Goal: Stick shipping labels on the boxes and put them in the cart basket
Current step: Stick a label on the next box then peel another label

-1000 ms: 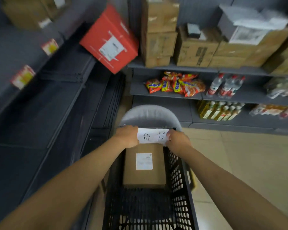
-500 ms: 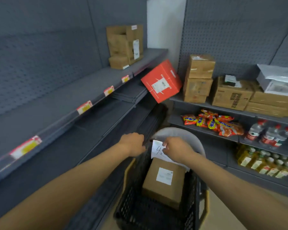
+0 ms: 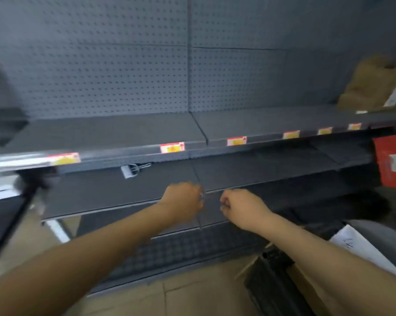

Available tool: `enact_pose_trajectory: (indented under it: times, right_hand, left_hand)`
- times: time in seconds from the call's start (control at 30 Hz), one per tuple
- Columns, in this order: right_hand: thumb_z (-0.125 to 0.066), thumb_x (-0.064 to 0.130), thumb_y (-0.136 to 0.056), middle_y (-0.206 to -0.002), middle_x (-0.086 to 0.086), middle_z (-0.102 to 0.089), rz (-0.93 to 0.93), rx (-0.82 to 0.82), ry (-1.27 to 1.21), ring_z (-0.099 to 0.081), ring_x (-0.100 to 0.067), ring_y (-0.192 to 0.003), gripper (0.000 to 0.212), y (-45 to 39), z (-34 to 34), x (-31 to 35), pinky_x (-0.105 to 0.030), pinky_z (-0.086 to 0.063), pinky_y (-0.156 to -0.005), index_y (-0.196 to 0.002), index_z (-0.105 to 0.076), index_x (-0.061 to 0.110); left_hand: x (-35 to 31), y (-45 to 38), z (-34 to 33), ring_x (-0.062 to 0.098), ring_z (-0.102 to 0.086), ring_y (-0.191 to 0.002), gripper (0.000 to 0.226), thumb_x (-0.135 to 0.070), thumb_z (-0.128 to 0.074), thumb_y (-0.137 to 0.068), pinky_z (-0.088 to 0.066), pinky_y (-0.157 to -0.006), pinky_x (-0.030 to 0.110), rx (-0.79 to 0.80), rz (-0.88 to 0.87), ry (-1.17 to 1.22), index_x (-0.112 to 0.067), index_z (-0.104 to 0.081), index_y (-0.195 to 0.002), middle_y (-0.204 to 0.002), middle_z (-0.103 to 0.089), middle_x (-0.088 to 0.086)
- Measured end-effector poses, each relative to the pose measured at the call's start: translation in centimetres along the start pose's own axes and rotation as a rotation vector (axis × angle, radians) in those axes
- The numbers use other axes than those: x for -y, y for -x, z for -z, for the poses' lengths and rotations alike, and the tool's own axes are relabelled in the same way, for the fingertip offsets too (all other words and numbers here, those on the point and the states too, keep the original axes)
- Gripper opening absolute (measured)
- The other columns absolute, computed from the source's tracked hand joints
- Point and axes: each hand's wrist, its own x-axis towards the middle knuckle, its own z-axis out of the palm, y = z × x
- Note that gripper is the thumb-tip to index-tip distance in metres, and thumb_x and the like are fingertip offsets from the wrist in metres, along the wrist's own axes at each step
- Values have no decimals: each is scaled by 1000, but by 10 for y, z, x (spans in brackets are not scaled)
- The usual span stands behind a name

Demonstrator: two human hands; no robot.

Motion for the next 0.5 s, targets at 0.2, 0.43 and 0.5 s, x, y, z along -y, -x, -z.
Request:
enact_pose_trajectory:
  times: [0.2, 0.43, 0.5]
  right_hand:
    - [-51, 32, -94, -114, -2, -61, 449, 83, -80, -55, -22, -105, 25, -30, -32, 226, -30, -44, -81, -114, -58, 20]
    - [-48, 28, -92, -112, -5, -62, 880, 143, -46, -57, -28, -100, 24, -15, -80, 469, -33, -46, -75, -112, -58, 21]
    - [-47, 31, -93, -110, 0, -61, 966, 181, -47, -57, -24, -100, 25, -10, -94, 522, -33, -44, -74, -113, -57, 22]
  left_hand:
    - [163, 172, 22, 28, -57, -111, 30, -35, -51, -88, -44, -87, 32, -84, 432, 91, -21, -57, -114, -120, -61, 5]
    - [311, 384, 43, 25, -59, -105, 31, -38, -48, -90, -45, -83, 33, -149, 821, 29, -21, -59, -114, -117, -62, 2]
    - [339, 427, 45, 23, -60, -106, 32, -38, -48, -90, -48, -88, 35, -177, 926, 37, -22, -59, -116, -118, -62, 0]
